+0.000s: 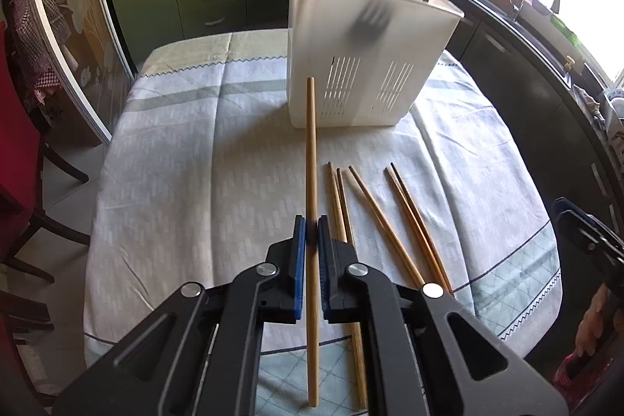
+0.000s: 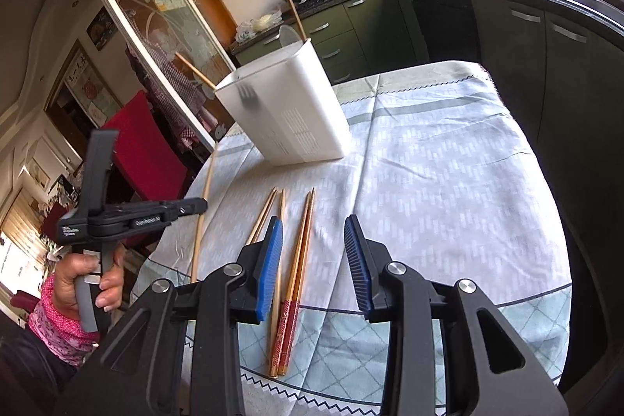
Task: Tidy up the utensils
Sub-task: 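Grasp a wooden chopstick with the right gripper while the left gripper holds its chopstick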
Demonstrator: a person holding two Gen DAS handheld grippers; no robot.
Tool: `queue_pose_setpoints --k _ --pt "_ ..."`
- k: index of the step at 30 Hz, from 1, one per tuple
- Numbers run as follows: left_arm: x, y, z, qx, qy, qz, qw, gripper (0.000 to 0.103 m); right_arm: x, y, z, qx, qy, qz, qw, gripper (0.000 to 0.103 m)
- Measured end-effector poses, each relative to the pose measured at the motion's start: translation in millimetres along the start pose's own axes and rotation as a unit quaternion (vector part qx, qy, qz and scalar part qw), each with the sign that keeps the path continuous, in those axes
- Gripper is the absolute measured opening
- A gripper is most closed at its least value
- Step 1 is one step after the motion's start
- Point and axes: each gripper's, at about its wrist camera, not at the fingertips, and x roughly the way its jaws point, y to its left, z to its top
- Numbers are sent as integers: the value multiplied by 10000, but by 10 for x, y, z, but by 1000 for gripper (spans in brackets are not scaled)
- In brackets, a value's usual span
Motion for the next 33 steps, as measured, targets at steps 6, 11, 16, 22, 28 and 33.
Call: queue_pose_setpoints --k 6,11,16,22,28,33 --pt "-398 -2 -167 38 -555 -69 9984 6 687 78 91 -298 967 -224 9946 30" --pt "-609 -40 -279 162 -885 -52 9959 6 1122 212 133 -622 1433 -479 9866 20" --pt "-726 -37 -360 271 -1040 -73 9942 6 1374 330 136 -919 1643 -734 9794 20" --pt "-736 20 -389 246 -1099 -84 9936 6 1547 402 131 -1143 1832 -1050 9707 18" --pt "-739 36 -395 279 -1123 -74 9933 6 1685 572 101 -1395 1983 -1153 9633 14" --pt "-736 18 -388 298 -1132 -92 9931 6 1835 719 114 -1555 2053 -1288 9576 12"
